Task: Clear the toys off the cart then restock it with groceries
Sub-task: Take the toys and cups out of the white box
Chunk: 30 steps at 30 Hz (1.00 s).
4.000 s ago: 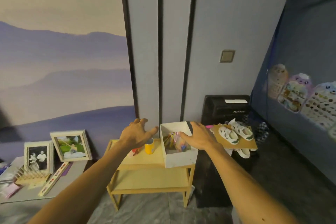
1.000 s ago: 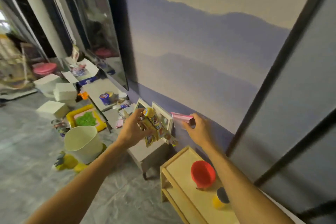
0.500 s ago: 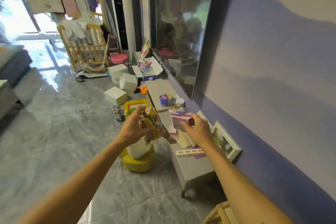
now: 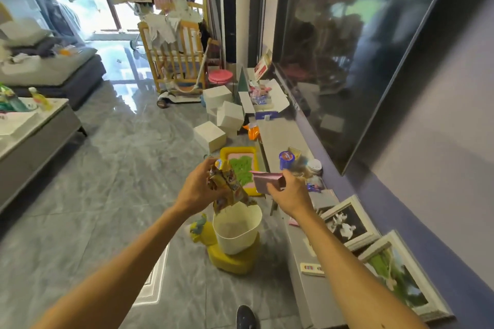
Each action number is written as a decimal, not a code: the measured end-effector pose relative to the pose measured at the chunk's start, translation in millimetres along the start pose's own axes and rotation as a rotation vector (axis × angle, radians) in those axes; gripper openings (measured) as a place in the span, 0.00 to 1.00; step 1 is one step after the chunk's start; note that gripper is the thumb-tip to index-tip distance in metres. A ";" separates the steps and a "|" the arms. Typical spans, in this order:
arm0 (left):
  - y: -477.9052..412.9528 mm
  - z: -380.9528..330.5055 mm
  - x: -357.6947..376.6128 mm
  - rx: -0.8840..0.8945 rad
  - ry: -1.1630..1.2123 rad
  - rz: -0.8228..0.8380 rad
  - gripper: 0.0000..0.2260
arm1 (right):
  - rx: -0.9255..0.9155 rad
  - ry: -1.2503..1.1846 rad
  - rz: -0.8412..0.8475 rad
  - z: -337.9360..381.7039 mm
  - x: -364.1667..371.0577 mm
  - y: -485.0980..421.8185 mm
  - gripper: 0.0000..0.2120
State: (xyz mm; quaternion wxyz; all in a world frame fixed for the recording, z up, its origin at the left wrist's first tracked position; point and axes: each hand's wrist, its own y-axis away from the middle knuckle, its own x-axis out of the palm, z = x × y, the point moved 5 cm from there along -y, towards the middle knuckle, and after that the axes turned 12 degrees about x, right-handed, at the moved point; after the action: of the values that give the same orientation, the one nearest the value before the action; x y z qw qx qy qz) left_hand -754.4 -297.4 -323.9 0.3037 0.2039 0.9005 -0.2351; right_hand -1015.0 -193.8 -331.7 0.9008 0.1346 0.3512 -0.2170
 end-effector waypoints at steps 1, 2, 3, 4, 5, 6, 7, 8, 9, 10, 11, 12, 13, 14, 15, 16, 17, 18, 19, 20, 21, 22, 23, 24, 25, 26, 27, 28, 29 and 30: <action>-13.4 12.0 1.6 -0.011 -0.007 0.012 0.36 | 0.011 0.000 0.016 1.2 7.4 -17.5 0.13; -26.6 23.9 3.4 -0.021 -0.019 0.025 0.36 | 0.018 0.001 0.029 1.0 15.7 -35.1 0.13; -39.3 37.0 6.3 -0.033 -0.026 0.036 0.36 | 0.024 0.006 0.042 0.7 23.7 -52.1 0.13; -50.9 49.3 10.0 -0.051 -0.029 0.044 0.36 | 0.032 0.011 0.053 -0.7 31.7 -68.6 0.13; -61.6 61.3 14.0 -0.066 -0.031 0.052 0.36 | 0.048 0.019 0.065 -3.5 39.9 -84.4 0.14; -70.9 74.0 18.4 -0.086 -0.036 0.058 0.37 | 0.065 0.022 0.079 -7.0 48.7 -99.4 0.14; -78.9 87.4 23.1 -0.110 -0.040 0.065 0.37 | 0.082 0.020 0.098 -11.0 57.9 -113.3 0.15; -84.7 102.5 29.4 -0.136 -0.043 0.077 0.37 | 0.100 0.015 0.115 -15.7 68.1 -125.1 0.16; -87.7 116.7 36.1 -0.156 -0.043 0.094 0.37 | 0.120 0.014 0.127 -20.0 77.6 -132.6 0.15; -89.8 130.6 43.8 -0.178 -0.039 0.113 0.37 | 0.143 0.010 0.136 -25.2 87.8 -138.7 0.13; -92.0 146.5 53.9 -0.205 -0.034 0.133 0.38 | 0.172 0.004 0.143 -32.5 100.2 -145.0 0.12; -94.3 160.7 64.3 -0.231 -0.033 0.148 0.38 | 0.203 0.002 0.148 -41.6 113.9 -151.6 0.12; -95.8 173.8 74.8 -0.259 -0.039 0.164 0.38 | 0.234 0.010 0.154 -49.9 127.2 -156.8 0.12; -95.6 186.3 85.9 -0.288 -0.050 0.181 0.37 | 0.268 0.019 0.164 -58.8 141.6 -161.0 0.12; -94.9 199.1 97.7 -0.310 -0.054 0.196 0.38 | 0.305 0.026 0.179 -69.4 157.4 -164.9 0.12; -95.2 211.3 110.3 -0.329 -0.045 0.217 0.38 | 0.338 0.032 0.190 -79.0 173.0 -169.1 0.11; -95.1 224.7 124.7 -0.348 -0.028 0.241 0.38 | 0.366 0.039 0.194 -89.4 189.1 -173.5 0.11; -95.3 239.0 139.5 -0.370 -0.012 0.262 0.38 | 0.389 0.048 0.185 -100.2 205.3 -178.6 0.12; -95.3 252.7 154.0 -0.388 0.001 0.282 0.37 | 0.412 0.061 0.173 -110.8 221.0 -183.3 0.13; -94.8 267.4 169.4 -0.400 0.008 0.309 0.37 | 0.434 0.065 0.167 -121.3 236.8 -187.4 0.13; -93.9 283.6 185.6 -0.405 0.012 0.334 0.38 | 0.459 0.065 0.170 -133.0 253.4 -191.5 0.12; -91.8 299.7 201.3 -0.407 0.012 0.354 0.39 | 0.482 0.068 0.182 -145.3 270.9 -194.4 0.12; -87.7 315.8 215.6 -0.411 0.008 0.374 0.39 | 0.500 0.070 0.194 -157.3 288.1 -196.6 0.11; -82.4 330.7 228.9 -0.421 -0.004 0.393 0.39 | 0.516 0.070 0.206 -169.8 305.7 -198.9 0.10; -76.3 345.5 241.5 -0.433 -0.016 0.411 0.39 | 0.536 0.067 0.217 -182.4 323.8 -200.5 0.12; -70.6 358.4 252.8 -0.439 -0.027 0.428 0.39 | 0.557 0.070 0.225 -193.4 340.2 -201.6 0.14; -64.4 371.2 263.2 -0.443 -0.035 0.438 0.38 | 0.577 0.081 0.226 -203.4 354.6 -202.5 0.15; -58.4 382.9 271.9 -0.448 -0.043 0.446 0.37 | 0.592 0.097 0.226 -211.5 367.0 -203.2 0.15; -52.5 394.0 279.3 -0.450 -0.050 0.454 0.36 | 0.599 0.115 0.231 -217.3 377.8 -203.5 0.14; -46.9 404.9 285.8 -0.455 -0.055 0.457 0.35 | 0.602 0.135 0.238 -222.9 387.9 -203.3 0.14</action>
State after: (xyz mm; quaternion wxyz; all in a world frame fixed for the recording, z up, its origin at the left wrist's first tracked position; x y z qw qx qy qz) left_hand -805.0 -492.7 -779.0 0.4108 0.3212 0.8523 0.0411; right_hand -986.1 -397.5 -777.9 0.8144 0.4488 0.3119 -0.1951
